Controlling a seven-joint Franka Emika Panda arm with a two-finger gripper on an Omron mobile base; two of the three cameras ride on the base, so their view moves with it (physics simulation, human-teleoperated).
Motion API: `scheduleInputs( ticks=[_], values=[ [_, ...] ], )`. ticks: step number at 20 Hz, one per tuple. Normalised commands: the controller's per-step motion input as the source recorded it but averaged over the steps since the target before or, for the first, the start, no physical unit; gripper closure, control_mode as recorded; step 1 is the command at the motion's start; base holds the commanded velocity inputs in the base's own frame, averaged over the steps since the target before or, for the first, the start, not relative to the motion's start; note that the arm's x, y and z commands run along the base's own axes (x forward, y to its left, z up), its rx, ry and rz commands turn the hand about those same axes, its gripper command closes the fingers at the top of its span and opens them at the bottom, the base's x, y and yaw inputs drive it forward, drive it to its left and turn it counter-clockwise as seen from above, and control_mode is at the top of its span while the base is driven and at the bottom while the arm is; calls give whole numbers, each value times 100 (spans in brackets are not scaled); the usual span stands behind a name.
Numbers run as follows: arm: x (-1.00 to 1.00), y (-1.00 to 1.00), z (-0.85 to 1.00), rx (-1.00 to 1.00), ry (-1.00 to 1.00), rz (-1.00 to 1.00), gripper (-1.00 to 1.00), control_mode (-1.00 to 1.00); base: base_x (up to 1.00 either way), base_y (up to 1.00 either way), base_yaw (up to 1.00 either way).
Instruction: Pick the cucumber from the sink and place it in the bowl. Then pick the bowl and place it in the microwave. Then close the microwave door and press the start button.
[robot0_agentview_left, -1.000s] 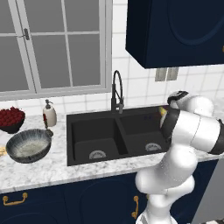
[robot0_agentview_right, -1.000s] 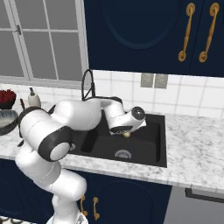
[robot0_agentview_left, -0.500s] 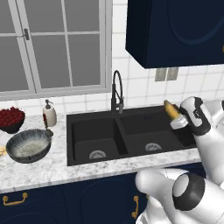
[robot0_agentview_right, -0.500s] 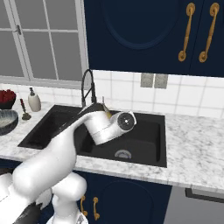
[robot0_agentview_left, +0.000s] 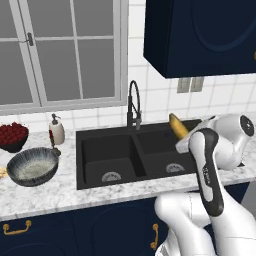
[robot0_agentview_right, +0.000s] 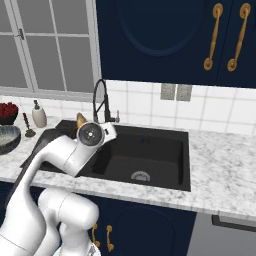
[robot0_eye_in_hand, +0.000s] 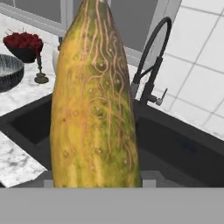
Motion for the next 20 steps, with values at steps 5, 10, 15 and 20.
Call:
scheduleInputs(
  ticks=[5, 10, 15, 20],
  values=[
    [-34, 100, 61, 2, 25, 13, 100, -100, 0, 0, 0],
    [-10, 100, 31, 0, 19, 8, 100, -100, 0, 0, 0],
    [6, 100, -11, -3, 15, 0, 100, -100, 0, 0, 0],
    [25, 100, -31, -2, 13, 0, 100, -100, 0, 0, 0]
  ],
)
